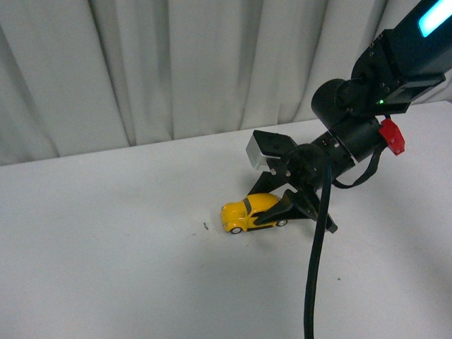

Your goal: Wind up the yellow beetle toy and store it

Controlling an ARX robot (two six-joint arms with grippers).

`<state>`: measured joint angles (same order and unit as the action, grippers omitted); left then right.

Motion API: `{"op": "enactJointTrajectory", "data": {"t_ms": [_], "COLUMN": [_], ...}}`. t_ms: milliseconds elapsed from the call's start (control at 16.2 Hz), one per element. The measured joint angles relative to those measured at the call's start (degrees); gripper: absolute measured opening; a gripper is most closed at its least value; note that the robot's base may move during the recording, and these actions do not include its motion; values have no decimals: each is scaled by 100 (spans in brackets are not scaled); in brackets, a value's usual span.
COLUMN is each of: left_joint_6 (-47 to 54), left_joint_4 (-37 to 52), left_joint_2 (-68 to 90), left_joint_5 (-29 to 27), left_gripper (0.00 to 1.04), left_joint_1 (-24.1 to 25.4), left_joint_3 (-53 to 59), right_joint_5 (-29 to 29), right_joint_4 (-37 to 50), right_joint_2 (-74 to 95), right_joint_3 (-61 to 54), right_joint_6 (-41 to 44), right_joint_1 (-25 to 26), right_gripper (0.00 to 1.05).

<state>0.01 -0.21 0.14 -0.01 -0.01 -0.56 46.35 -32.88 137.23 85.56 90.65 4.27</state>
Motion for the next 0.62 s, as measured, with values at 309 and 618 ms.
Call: {"op": "enactJointTrajectory", "data": {"t_ms": [309,618], "left_joint_6": [0,0], "left_joint_4": [0,2], "left_joint_2": [0,0], "left_joint_5": [0,0], "left_gripper": [98,98], "left_joint_1": [0,0], "left_joint_3": [0,0], "right_joint_5": [232,358], "right_joint_4": [114,216], "right_joint_2": [-79,-214], "right_joint_3": [-452,-981], "right_joint_6": [321,765], "right_joint_1": [492,990], "right_gripper": [41,41]}}
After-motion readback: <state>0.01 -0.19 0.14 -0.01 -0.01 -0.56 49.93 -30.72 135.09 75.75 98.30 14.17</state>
